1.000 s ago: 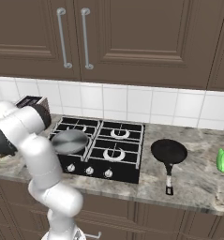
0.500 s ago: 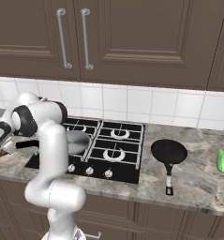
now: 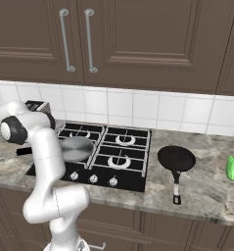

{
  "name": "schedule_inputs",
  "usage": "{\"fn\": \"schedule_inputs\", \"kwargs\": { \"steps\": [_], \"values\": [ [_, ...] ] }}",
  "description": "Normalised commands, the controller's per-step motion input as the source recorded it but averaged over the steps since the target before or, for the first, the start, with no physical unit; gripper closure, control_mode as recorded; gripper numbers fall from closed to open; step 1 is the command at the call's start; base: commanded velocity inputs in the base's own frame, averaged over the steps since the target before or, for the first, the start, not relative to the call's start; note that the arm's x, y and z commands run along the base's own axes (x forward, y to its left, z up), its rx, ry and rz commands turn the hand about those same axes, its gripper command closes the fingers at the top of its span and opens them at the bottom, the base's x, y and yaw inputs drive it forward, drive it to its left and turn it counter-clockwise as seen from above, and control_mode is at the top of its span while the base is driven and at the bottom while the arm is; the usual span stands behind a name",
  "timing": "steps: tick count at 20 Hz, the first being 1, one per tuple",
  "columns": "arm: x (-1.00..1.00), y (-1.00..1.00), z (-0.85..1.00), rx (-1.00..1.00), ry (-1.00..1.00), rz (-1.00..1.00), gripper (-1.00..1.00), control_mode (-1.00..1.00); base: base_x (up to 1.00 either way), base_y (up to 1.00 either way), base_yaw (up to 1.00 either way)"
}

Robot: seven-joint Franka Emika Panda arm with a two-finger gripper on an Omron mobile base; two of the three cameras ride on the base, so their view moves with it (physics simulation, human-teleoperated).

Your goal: Place both pans onto different burners. Then place the corn and the chicken drumstick on different pans.

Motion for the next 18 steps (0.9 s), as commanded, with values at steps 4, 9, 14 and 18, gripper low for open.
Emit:
{"fn": "schedule_inputs", "kwargs": {
  "steps": [4,9,14,18],
  "values": [
    [0.17,0.38,-0.48,-0.04,0.04,0.0,-1.0,-1.0,0.0,0.0,0.0],
    [0.13,0.18,-0.39,-0.06,0.02,-0.01,1.0,-1.0,0.0,0.0,0.0],
    [0.0,-0.19,-0.07,0.0,-0.01,-0.07,1.0,-1.0,0.0,0.0,0.0],
    [-0.13,-0.52,0.15,0.0,-0.09,-0.08,1.0,-1.0,0.0,0.0,0.0]
  ]
}}
